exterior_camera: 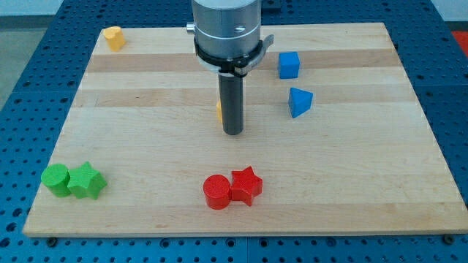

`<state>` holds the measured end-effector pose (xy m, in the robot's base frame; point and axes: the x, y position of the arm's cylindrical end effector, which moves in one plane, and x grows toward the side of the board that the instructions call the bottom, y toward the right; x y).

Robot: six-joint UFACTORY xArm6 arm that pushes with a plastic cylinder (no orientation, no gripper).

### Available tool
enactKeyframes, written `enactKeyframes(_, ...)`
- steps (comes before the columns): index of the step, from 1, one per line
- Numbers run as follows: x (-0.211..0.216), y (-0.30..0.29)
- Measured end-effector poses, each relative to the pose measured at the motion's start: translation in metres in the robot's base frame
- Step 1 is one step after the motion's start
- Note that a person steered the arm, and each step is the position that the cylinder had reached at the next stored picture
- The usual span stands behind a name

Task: Push the yellow hexagon into the yellow heart

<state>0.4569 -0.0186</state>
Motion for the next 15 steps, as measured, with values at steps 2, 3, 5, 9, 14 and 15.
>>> enactKeyframes(2,-0.009,0.0)
enactKeyframes(3,-0.013,0.01)
enactKeyframes(5,-0.035,0.011)
enactKeyframes(9,-0.079,-0.066)
enactKeyframes(14,-0.104,-0.106)
enactKeyframes(15,-0.104,-0.119)
